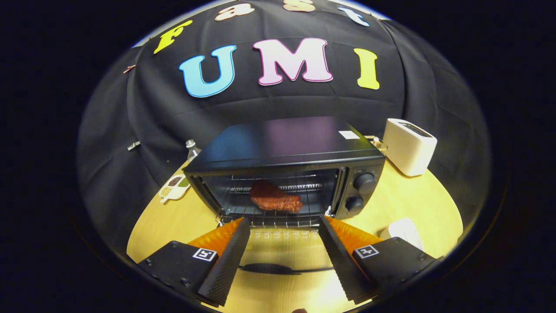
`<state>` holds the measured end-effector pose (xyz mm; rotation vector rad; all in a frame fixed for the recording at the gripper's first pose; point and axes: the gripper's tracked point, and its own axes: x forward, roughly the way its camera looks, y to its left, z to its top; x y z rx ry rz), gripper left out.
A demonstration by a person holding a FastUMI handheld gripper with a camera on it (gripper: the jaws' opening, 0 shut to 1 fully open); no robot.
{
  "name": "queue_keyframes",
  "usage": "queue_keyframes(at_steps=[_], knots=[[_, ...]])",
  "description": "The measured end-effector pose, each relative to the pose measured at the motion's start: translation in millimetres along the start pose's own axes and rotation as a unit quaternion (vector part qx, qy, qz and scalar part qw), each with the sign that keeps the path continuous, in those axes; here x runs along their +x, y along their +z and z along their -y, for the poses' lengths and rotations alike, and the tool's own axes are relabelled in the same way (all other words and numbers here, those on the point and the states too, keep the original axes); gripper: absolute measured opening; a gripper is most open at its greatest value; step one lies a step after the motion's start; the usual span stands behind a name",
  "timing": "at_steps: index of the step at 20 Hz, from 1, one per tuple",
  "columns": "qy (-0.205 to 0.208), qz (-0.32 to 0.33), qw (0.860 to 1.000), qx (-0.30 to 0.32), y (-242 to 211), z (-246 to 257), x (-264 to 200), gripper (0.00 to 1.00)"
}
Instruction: Open the toaster oven, put the food inside, and close the toaster oven door.
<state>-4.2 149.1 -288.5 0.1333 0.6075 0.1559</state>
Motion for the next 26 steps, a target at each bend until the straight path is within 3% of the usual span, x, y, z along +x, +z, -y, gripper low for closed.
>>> queue_keyframes(at_steps=[10,26], knots=[[-0.004,-0.072,0.997,-0.002,-67,-10,-42,0.98],[-0.055,-0.191,0.98,0.001,-164,-11,14,0.99]])
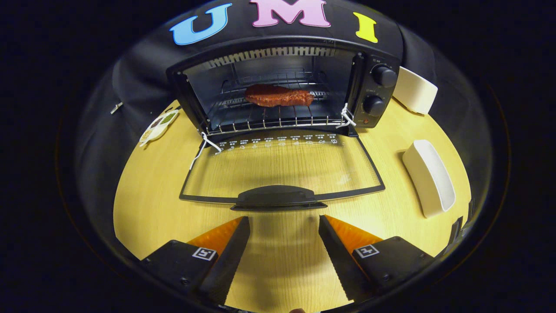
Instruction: Open the toaster oven, put the food inside, and close the toaster oven door.
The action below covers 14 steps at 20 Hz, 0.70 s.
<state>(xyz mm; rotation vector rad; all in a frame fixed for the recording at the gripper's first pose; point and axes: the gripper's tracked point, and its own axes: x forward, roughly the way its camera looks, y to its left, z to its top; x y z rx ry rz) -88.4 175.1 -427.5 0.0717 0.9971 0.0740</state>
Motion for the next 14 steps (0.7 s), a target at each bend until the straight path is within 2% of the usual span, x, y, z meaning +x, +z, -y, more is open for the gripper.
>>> queue_keyframes(at_steps=[6,14], knots=[[-0.024,0.003,1.0,-0.01,2,-4,15,0.99],[-0.029,0.036,0.999,-0.017,13,-4,-4,0.98]])
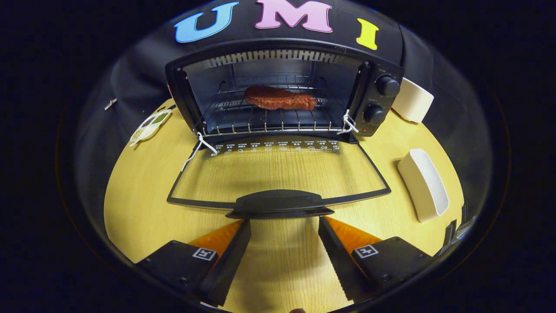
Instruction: Open the toaster oven, put the food inside, and close the toaster oven door.
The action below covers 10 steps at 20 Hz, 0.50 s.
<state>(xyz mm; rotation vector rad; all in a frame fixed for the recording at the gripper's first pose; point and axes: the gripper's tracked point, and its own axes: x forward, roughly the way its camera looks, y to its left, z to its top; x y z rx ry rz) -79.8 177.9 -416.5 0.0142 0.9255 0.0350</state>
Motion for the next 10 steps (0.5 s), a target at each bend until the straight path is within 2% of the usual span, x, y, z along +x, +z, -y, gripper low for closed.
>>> queue_keyframes(at_steps=[10], knots=[[0.014,0.088,0.996,-0.007,40,1,-44,0.98]])
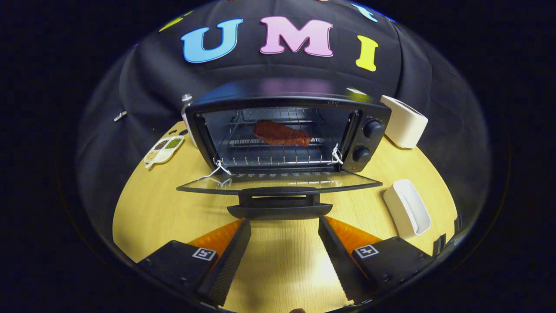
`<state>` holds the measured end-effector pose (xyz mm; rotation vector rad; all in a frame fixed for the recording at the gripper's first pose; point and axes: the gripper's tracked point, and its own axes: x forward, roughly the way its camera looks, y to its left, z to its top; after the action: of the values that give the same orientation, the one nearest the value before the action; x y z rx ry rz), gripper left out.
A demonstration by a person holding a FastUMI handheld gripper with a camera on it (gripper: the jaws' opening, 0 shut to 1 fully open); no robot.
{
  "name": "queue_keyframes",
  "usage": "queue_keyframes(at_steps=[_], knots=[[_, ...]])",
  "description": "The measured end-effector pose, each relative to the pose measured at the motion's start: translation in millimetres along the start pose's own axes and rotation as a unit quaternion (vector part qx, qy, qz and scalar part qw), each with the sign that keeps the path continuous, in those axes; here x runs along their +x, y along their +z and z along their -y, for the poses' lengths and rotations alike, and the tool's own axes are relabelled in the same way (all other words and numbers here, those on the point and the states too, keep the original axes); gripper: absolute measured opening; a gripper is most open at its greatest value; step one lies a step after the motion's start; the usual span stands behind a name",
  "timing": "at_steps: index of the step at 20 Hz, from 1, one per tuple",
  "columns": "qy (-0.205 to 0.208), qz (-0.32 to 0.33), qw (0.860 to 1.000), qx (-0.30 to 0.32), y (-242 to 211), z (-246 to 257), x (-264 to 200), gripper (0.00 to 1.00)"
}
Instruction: Open the toaster oven, put the food inside, and close the toaster oven door.
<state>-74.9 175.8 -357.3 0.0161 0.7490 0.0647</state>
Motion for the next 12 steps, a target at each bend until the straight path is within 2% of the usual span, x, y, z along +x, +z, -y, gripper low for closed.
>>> queue_keyframes(at_steps=[12], knots=[[0.014,0.105,0.994,-0.037,106,-1,-17,0.98]])
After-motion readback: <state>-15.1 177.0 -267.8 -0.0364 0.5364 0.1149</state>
